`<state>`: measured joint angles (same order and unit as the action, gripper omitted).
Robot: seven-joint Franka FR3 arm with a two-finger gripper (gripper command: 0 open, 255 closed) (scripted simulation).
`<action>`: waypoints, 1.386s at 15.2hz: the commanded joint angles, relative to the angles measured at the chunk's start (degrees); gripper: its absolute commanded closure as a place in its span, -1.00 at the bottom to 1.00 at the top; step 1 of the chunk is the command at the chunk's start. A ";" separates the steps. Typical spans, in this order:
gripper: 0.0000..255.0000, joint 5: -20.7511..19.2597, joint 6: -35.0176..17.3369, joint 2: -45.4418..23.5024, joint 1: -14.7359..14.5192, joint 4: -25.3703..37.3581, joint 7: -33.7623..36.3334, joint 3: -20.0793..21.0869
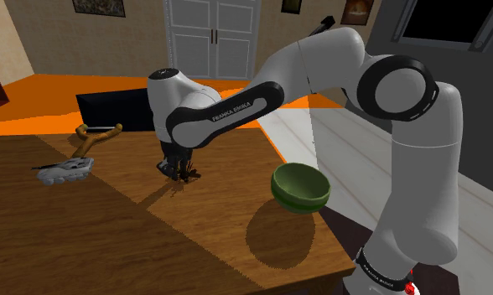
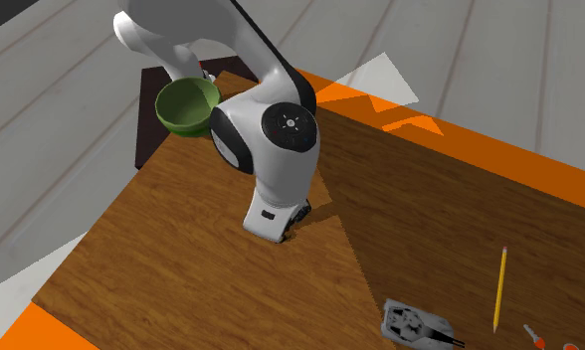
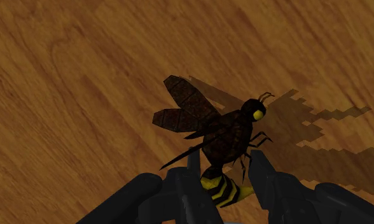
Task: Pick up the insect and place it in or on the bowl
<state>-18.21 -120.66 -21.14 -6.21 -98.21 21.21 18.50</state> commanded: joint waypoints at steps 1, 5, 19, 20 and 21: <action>1.00 0.00 0.00 -0.01 0.00 0.00 0.00 0.00; 1.00 0.00 0.00 -0.01 0.00 0.00 0.00 0.00; 1.00 1.85 7.87 2.67 0.09 5.54 -2.15 0.68; 1.00 1.97 8.55 2.81 0.08 6.10 -2.31 0.72; 1.00 2.08 9.25 2.95 0.07 6.68 -2.46 0.76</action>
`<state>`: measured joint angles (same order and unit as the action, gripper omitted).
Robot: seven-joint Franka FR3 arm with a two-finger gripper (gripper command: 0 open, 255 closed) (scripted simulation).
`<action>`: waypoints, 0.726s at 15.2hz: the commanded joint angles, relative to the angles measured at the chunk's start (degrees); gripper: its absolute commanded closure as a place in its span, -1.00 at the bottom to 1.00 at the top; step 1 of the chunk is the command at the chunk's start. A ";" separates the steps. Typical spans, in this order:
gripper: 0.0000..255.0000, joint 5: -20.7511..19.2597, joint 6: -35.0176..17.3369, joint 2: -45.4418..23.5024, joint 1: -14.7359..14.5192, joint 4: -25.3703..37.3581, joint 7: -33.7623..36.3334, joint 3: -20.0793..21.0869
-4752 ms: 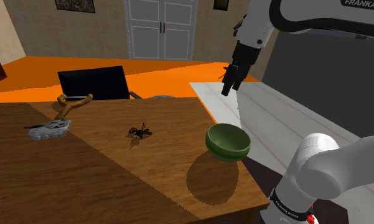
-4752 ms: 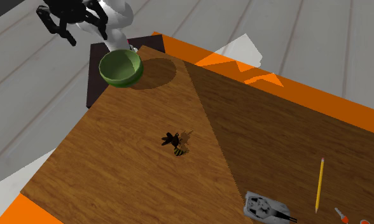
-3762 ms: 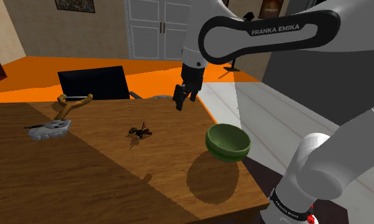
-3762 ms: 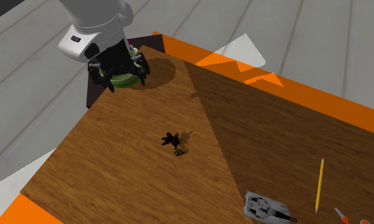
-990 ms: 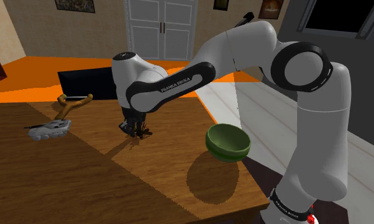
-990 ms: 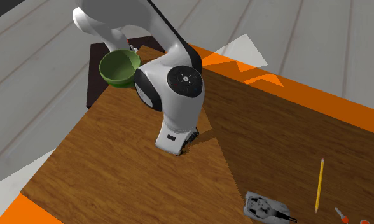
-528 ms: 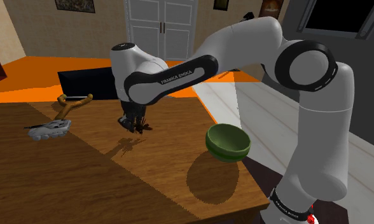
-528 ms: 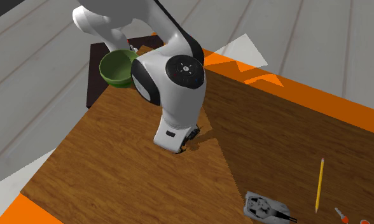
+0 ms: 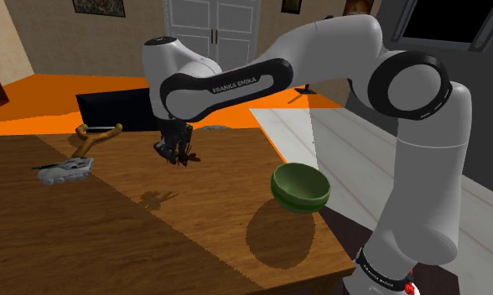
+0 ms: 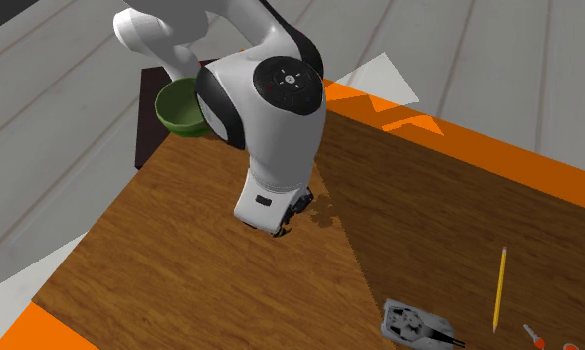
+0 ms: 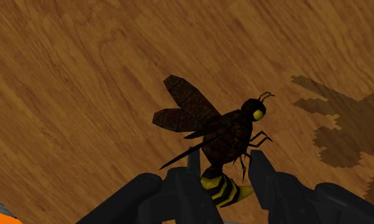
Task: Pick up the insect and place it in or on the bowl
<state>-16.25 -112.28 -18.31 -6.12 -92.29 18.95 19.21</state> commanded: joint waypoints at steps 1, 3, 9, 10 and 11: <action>1.00 0.22 1.57 0.24 -0.05 1.36 -0.35 0.08; 1.00 0.41 2.98 0.45 -0.10 2.60 -0.65 0.15; 1.00 0.81 7.37 0.75 -0.34 6.78 -1.49 0.32; 1.00 0.85 8.12 0.75 -0.39 7.55 -1.63 0.35; 1.00 0.89 8.89 0.74 -0.45 8.34 -1.76 0.37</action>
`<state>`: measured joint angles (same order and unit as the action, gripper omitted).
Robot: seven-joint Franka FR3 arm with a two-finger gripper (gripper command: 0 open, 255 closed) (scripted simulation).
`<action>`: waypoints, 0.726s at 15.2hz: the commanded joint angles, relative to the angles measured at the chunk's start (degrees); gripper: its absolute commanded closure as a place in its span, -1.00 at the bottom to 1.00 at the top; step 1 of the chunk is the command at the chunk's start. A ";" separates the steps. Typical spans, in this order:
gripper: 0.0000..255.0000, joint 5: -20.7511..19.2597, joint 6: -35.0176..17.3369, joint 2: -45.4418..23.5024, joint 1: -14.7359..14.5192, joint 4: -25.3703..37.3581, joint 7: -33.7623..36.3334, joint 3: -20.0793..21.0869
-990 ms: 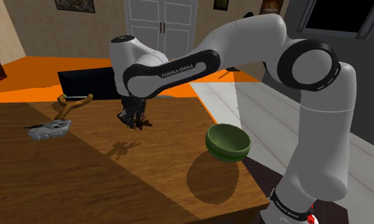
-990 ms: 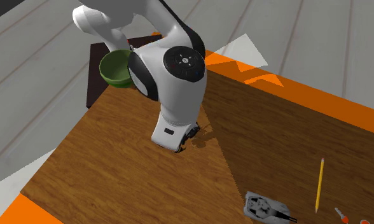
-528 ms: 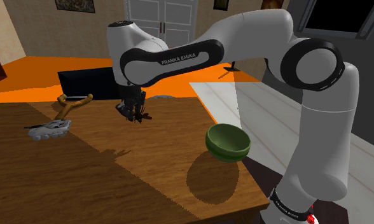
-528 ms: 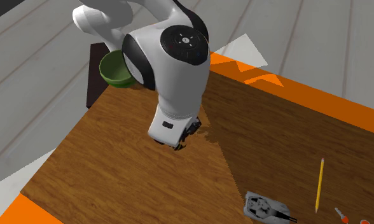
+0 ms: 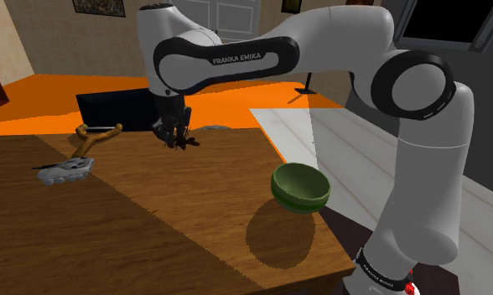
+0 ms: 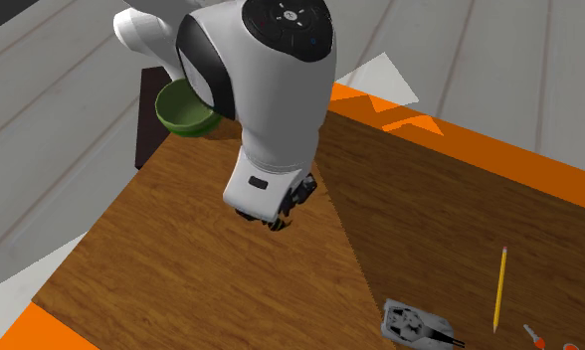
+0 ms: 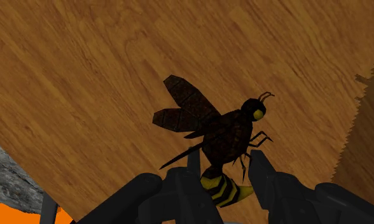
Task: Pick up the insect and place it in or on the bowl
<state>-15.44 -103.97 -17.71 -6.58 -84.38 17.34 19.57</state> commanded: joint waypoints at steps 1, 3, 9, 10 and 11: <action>1.00 0.11 1.34 0.11 -0.05 1.23 -0.28 0.03; 1.00 0.14 2.90 0.00 -0.19 2.92 -0.53 0.08; 1.00 1.03 5.22 2.48 0.27 2.99 -1.33 0.24; 1.00 1.96 4.04 5.35 1.08 -0.83 -1.69 0.30; 1.00 2.89 2.99 8.13 1.78 -4.42 -2.12 0.30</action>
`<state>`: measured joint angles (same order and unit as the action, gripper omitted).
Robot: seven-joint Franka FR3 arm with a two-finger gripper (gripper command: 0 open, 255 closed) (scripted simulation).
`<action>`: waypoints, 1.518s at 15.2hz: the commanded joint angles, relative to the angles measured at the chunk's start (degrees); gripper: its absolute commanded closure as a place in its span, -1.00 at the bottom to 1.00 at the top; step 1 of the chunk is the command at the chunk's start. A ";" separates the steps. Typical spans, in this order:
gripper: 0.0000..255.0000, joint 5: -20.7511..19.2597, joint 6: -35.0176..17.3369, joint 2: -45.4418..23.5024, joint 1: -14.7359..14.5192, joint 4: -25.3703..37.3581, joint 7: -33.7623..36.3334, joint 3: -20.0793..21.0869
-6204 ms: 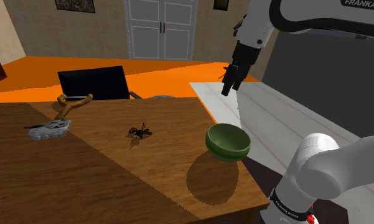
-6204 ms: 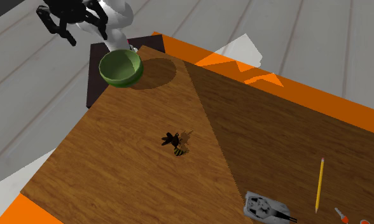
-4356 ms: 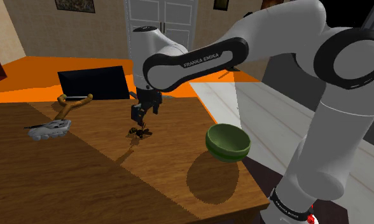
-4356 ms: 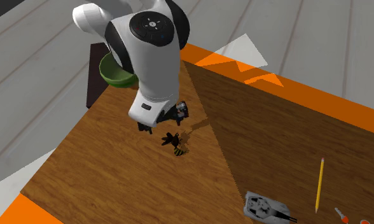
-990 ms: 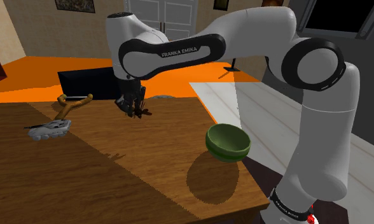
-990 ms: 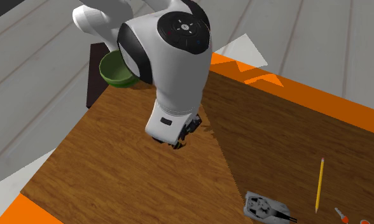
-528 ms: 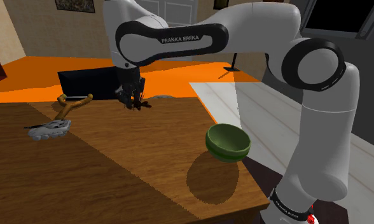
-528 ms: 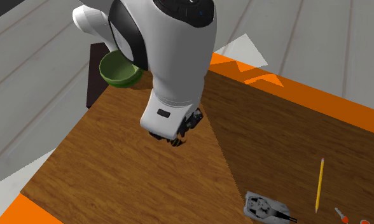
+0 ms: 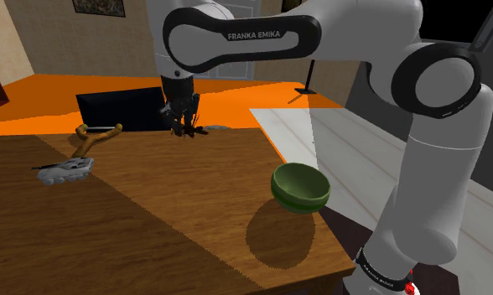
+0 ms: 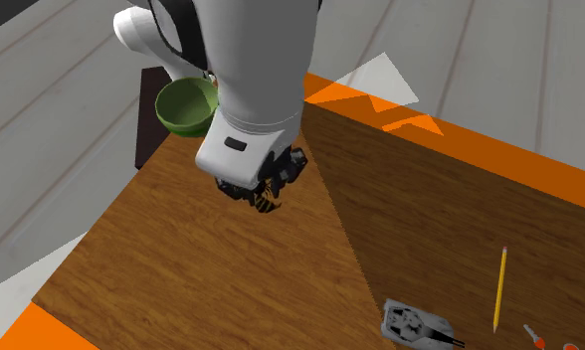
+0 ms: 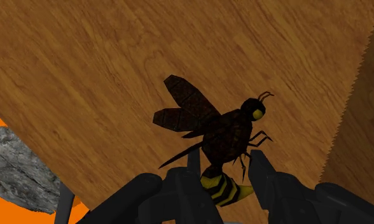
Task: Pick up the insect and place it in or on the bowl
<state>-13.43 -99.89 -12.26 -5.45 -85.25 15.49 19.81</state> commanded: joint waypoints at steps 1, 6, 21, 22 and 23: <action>1.00 1.80 -2.01 5.39 1.24 -6.94 -0.76 -0.02; 1.00 6.20 -5.12 18.23 2.89 -21.65 -3.87 -1.21; 1.00 12.56 -1.35 54.21 0.72 -52.34 -13.13 -8.67; 1.00 12.57 -0.43 56.64 0.50 -53.84 -13.63 -9.21; 1.00 12.55 0.57 59.09 0.29 -55.26 -14.13 -9.75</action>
<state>-1.03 -100.68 44.08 -4.81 -139.12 1.70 10.42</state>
